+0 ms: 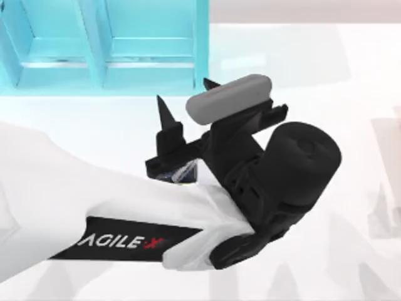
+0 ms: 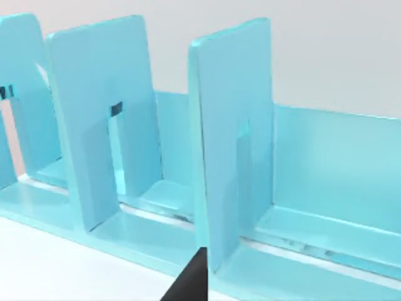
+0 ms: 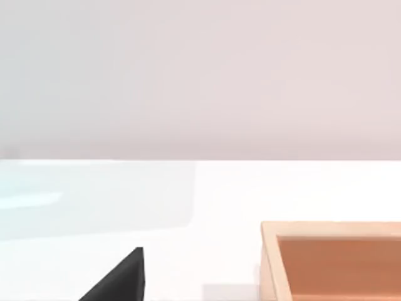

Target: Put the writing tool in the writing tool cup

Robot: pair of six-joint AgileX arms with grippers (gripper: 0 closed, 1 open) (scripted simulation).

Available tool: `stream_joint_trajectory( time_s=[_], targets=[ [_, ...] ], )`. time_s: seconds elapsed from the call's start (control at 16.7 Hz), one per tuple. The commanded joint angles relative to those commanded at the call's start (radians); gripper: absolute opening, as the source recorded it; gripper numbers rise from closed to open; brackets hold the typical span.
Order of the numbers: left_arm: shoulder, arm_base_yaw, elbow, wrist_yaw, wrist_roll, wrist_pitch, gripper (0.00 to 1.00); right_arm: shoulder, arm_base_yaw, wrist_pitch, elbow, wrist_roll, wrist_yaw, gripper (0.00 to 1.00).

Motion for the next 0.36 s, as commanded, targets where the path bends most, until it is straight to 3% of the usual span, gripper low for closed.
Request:
stream_joint_trajectory(
  time_s=[0.36],
  targets=[
    [0.000, 0.000, 0.000, 0.000, 0.000, 0.000, 1.00, 0.000, 0.000, 0.000, 0.000, 0.000, 0.000, 1.00]
  ],
)
